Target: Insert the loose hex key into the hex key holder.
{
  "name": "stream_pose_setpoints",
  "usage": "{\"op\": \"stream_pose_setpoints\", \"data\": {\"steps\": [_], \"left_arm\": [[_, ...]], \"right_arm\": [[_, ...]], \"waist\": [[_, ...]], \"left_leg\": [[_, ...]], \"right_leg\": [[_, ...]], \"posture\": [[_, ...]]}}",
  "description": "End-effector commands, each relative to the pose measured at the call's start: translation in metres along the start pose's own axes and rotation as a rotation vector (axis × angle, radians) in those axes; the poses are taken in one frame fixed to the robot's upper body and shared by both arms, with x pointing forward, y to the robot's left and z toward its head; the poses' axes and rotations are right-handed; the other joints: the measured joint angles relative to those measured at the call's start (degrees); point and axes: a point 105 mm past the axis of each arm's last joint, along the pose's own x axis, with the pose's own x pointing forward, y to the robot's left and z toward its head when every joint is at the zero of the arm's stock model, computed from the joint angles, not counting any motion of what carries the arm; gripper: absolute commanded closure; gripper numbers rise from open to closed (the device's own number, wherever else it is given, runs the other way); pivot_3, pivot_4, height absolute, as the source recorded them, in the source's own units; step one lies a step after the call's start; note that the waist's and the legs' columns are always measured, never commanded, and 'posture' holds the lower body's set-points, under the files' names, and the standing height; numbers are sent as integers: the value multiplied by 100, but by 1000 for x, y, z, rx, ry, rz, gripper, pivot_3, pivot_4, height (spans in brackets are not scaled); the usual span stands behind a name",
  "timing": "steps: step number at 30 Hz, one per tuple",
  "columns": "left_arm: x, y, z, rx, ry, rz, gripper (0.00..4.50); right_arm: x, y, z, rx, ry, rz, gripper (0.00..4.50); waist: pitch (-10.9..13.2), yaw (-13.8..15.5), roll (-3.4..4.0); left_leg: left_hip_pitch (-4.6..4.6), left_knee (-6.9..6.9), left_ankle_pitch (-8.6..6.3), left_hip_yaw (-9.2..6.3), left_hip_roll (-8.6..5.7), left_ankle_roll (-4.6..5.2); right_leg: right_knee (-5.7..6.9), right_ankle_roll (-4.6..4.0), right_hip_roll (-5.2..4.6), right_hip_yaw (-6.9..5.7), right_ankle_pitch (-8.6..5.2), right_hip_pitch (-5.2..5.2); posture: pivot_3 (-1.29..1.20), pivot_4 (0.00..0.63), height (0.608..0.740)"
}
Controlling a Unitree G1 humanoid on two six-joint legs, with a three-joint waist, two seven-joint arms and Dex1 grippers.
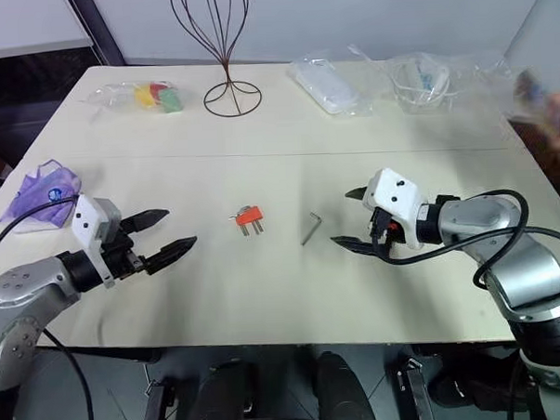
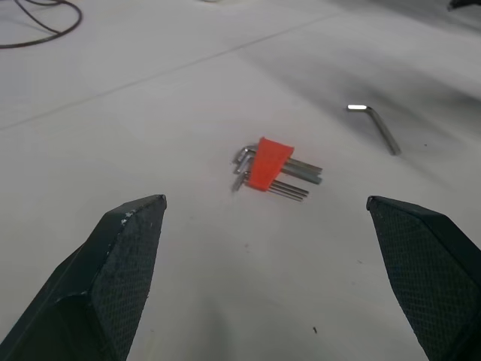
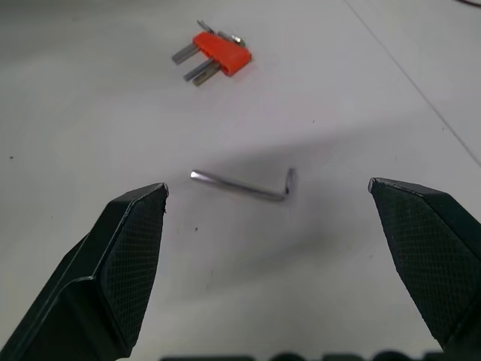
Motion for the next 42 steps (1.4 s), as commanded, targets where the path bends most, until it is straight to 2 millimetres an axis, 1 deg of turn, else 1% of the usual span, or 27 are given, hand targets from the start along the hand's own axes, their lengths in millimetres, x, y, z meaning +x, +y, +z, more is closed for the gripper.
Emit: {"op": "stream_pose_setpoints", "data": {"steps": [1,6,26,31,32,38,42], "left_arm": [[-3,6,14,38,-38,16,32],[0,13,18,33,-53,44,32],[4,11,17,34,-41,37,32],[7,11,19,37,-47,36,32],[8,11,18,37,-47,37,32],[15,5,17,37,-54,34,32],[15,5,16,40,-55,43,32]], "right_arm": [[-7,-3,14,-40,-32,-16,0],[-6,-3,13,-39,-29,-19,0],[-3,-7,16,-63,-49,-40,0],[5,-9,19,-78,-76,-50,0],[11,-10,21,-73,-98,-53,0],[69,-12,31,-103,-183,-78,0],[105,-11,18,-134,-148,-94,0]], "waist": [[0,4,0],[0,2,-1],[0,-3,-1],[0,-4,-1],[0,-7,-1],[0,-98,-2],[0,-119,-2]], "left_leg": [[-1,0,0,0,0,0],[-1,1,0,1,0,0],[-2,0,0,1,1,1],[-2,0,0,1,1,1],[-2,0,0,1,1,1],[-1,-1,0,1,5,0],[-13,-2,0,0,4,0]], "right_leg": [[0,0,0,0,0,-1],[0,0,-1,0,0,0],[0,0,-1,0,0,-4],[0,0,0,1,0,-4],[1,0,0,0,0,-4],[4,-2,5,-1,3,-7],[3,-1,-5,-2,3,-20]], "posture": [[0,150,740],[0,150,740],[0,150,740],[0,150,740],[0,150,740],[0,150,740],[0,150,740]]}}
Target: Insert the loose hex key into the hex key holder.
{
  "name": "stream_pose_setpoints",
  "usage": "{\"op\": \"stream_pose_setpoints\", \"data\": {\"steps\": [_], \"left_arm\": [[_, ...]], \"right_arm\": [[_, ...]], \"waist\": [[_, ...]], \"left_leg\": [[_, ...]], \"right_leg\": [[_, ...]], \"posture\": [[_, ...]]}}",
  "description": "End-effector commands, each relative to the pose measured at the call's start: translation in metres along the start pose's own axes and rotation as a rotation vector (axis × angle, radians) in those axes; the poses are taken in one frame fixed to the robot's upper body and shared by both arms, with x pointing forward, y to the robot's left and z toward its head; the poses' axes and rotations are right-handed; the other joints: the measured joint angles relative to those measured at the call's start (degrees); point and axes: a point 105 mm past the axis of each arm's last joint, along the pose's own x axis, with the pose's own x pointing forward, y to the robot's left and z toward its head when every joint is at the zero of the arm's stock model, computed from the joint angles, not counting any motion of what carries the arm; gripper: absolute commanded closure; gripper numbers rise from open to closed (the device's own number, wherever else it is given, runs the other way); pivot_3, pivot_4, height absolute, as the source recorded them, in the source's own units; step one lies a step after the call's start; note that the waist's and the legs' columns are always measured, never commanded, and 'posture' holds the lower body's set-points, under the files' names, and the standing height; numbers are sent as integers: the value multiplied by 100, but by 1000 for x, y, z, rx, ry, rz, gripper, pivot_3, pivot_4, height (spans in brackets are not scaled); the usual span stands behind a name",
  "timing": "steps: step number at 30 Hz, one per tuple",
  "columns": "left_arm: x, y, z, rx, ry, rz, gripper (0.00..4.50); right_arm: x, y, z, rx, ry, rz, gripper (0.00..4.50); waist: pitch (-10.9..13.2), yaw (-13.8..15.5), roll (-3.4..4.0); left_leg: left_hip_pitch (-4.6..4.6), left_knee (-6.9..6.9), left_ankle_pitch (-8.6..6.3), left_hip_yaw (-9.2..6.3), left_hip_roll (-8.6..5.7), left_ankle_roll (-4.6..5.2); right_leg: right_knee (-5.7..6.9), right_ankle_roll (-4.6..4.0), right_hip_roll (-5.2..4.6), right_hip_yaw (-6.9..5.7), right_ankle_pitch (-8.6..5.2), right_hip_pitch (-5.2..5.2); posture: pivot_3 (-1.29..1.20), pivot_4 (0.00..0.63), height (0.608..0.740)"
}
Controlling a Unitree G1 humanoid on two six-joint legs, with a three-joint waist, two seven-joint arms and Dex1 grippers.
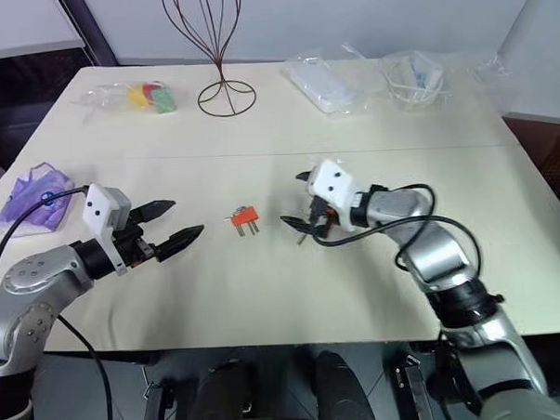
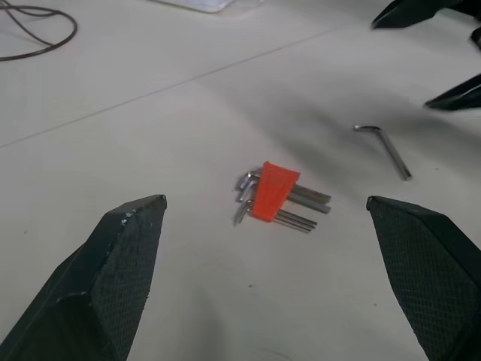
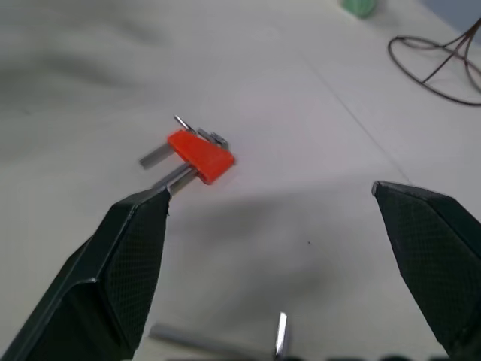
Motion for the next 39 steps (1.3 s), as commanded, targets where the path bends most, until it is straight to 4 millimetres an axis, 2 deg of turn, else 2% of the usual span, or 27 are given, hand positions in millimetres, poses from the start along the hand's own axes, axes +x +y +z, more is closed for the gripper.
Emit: {"op": "stream_pose_setpoints", "data": {"steps": [1,5,10,17,27,39], "left_arm": [[-1,-2,10,46,-30,10,32],[-3,-2,11,52,-31,20,32],[-5,-2,11,58,-26,28,32],[-6,-1,11,68,-24,38,32],[-6,1,13,77,-27,52,32],[-3,-1,12,77,-35,54,32]], "right_arm": [[19,0,-7,-53,8,-25,0],[43,7,-18,-74,20,-22,0],[61,7,-27,-94,24,-53,0],[78,23,-22,-77,-15,8,0],[96,54,-12,9,-35,129,0],[102,50,-23,71,14,125,0]], "waist": [[0,-4,0],[0,-35,0],[0,-42,0],[0,-52,0],[0,-104,1],[-2,-188,1]], "left_leg": [[-1,0,0,0,0,0],[-1,-1,0,0,0,0],[-1,-2,0,-1,0,-1],[1,-3,0,-3,0,-1],[2,-7,0,-8,4,-1],[5,-10,0,-10,3,-1]], "right_leg": [[0,0,-5,0,0,-2],[3,1,-5,1,1,-5],[10,1,-4,2,1,-12],[12,0,-4,2,1,-12],[18,0,-2,2,2,-17],[21,0,-1,1,2,-17]], "posture": [[0,150,740],[0,150,740],[0,150,740],[0,150,740],[0,150,740],[0,150,740]]}}
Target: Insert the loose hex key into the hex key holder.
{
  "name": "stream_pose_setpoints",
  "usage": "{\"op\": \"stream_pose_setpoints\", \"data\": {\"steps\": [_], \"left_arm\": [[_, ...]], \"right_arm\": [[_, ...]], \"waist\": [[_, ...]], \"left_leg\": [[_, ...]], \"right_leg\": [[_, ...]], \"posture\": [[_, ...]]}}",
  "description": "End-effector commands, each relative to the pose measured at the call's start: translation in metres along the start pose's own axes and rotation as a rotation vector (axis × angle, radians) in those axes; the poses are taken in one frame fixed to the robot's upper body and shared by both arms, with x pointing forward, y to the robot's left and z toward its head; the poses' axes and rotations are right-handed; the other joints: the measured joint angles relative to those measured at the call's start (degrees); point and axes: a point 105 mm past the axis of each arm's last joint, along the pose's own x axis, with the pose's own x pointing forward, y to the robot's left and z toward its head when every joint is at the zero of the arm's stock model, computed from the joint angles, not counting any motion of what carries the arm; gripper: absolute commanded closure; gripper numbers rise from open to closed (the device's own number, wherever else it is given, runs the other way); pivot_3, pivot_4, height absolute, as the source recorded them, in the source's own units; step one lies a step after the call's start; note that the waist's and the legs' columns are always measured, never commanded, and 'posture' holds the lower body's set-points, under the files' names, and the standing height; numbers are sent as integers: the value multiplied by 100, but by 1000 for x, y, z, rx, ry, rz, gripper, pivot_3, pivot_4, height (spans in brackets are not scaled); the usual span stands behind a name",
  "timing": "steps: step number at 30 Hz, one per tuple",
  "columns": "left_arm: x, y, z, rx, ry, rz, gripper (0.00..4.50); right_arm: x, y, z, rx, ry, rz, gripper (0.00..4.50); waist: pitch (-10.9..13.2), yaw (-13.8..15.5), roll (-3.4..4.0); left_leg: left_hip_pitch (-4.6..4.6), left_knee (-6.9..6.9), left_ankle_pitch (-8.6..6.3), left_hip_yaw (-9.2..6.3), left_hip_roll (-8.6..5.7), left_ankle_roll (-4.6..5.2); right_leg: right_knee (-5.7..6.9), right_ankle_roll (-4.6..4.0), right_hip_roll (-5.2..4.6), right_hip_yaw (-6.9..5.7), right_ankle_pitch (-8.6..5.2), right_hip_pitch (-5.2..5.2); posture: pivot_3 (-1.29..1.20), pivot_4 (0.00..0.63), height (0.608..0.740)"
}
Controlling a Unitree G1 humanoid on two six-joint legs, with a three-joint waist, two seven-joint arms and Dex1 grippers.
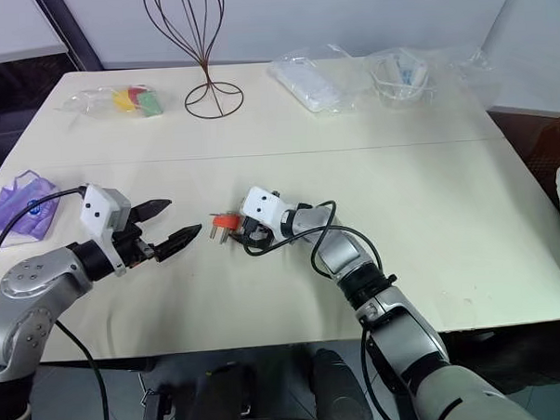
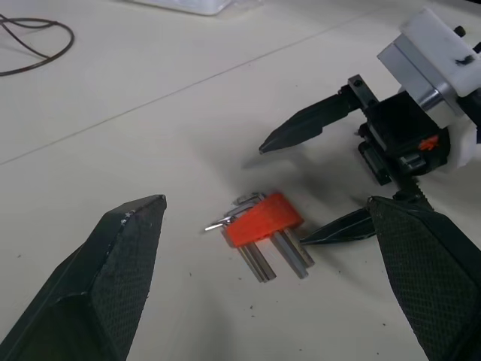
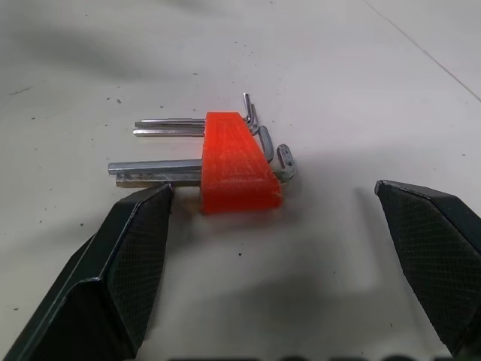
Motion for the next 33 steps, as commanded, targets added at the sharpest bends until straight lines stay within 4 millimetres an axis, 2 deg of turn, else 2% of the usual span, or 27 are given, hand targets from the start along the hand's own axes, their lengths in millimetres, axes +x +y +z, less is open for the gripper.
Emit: {"op": "stream_pose_setpoints", "data": {"steps": [1,9,10,12,16,19,23,27,31,33], "left_arm": [[0,-1,11,43,-41,9,32],[1,-2,11,47,-45,8,32],[2,-1,11,49,-45,9,0],[2,-1,11,50,-47,12,0],[2,0,11,52,-50,20,0],[1,0,11,51,-50,22,0],[1,1,12,30,-60,19,0],[5,2,25,-18,-109,-27,0],[12,0,41,-68,-151,-121,0],[15,-1,48,-78,-161,-164,0]], "right_arm": [[4,2,-5,42,15,16,0],[10,2,-7,56,22,51,0],[10,3,-7,50,21,59,561],[11,4,-7,45,20,70,1371],[13,5,-7,47,18,82,3448],[12,3,-6,24,13,70,3531],[3,-18,10,-124,-38,-65,3531],[-22,-42,33,-444,-71,-207,3531],[-51,-52,58,-780,-117,-291,3531],[-61,-54,66,-880,-131,-319,3531]], "waist": [[0,-2,0],[-1,-6,0],[-1,-6,0],[-1,-5,0],[-1,-1,0],[-1,4,0],[-1,14,1],[0,66,0],[0,50,0],[0,23,-1]], "left_leg": [[1,0,0,1,0,0],[5,0,0,1,0,0],[5,0,0,1,0,0],[6,0,0,1,0,0],[6,1,0,1,0,0],[6,1,0,0,0,-1],[5,2,0,0,1,-1],[-6,4,1,-1,-4,-2],[-9,2,1,4,-11,-1],[-9,0,1,3,-10,-1]], "right_leg": [[0,0,0,0,0,0],[7,-1,1,0,1,2],[7,-1,1,1,1,2],[7,-1,1,0,1,2],[8,-1,0,1,1,2],[9,-1,-1,0,1,3],[9,-1,-3,0,1,2],[8,0,-14,-2,1,-5],[0,0,-12,-1,1,-8],[0,0,-7,-1,1,-10]], "posture": [[0,150,740],[0,150,740],[0,150,740],[0,150,740],[0,150,740],[0,150,740],[0,150,740],[0,150,740],[0,150,740],[0,150,740]]}}
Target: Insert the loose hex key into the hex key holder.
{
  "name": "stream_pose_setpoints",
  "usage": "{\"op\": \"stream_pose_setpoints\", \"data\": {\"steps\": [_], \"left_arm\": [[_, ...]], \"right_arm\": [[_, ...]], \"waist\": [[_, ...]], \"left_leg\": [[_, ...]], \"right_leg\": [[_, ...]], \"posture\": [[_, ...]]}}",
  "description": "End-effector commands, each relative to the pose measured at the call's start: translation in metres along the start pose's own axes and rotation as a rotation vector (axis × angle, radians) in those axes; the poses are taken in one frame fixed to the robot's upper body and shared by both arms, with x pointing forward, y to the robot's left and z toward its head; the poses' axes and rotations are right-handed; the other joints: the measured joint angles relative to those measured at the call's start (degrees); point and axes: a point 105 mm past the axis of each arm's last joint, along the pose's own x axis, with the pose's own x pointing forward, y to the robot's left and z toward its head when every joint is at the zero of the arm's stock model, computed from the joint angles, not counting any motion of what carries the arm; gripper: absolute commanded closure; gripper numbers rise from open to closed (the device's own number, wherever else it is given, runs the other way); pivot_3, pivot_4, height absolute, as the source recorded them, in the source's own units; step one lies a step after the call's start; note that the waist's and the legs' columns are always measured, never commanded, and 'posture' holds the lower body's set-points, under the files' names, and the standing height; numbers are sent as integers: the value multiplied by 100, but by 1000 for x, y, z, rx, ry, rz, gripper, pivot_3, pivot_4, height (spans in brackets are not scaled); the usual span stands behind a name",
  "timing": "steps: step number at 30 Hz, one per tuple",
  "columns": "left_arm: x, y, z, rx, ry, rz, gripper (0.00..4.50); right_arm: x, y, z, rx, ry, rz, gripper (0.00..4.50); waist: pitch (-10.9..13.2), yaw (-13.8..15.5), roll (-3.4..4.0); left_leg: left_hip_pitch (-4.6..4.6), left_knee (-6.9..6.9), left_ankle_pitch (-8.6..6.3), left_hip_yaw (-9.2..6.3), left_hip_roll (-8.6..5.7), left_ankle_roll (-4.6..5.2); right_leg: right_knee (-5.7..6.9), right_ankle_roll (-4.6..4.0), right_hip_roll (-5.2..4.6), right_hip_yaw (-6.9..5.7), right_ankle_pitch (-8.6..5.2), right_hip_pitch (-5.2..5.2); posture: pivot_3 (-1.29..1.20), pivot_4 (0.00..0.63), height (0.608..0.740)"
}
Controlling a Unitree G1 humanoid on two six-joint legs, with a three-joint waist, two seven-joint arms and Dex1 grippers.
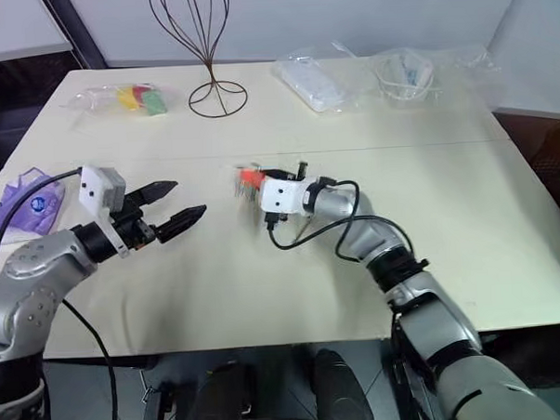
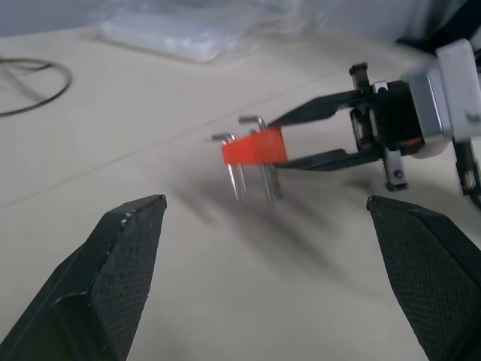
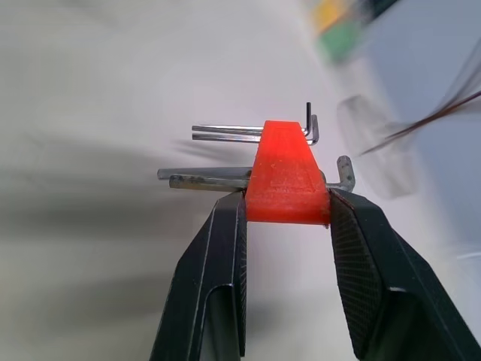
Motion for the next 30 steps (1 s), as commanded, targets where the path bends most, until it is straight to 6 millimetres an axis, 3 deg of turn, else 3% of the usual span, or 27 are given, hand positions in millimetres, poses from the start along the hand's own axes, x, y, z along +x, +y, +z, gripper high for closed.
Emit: {"op": "stream_pose_setpoints", "data": {"steps": [1,6,13,30], "left_arm": [[3,-3,18,-10,-46,-77,0],[23,-11,45,-50,-92,-262,0],[40,-18,62,-74,-115,-396,0],[49,-27,63,-68,-123,-470,0]], "right_arm": [[-11,-24,27,-214,-104,-97,3531],[-39,-56,58,-510,-230,-199,3531],[-53,-65,78,-684,-340,-231,3531],[-58,-60,81,-706,-394,-194,3531]], "waist": [[-1,-37,-1],[2,-16,-3],[2,-35,-3],[2,-29,-3]], "left_leg": [[1,-1,0,0,1,0],[-4,3,1,1,-1,-2],[2,3,1,3,0,-1],[1,6,2,3,2,-2]], "right_leg": [[0,0,3,0,0,1],[4,0,5,-1,0,-3],[0,0,6,5,0,2],[2,0,5,7,0,2]], "posture": [[0,150,740],[0,150,740],[0,150,740],[0,150,740]]}}
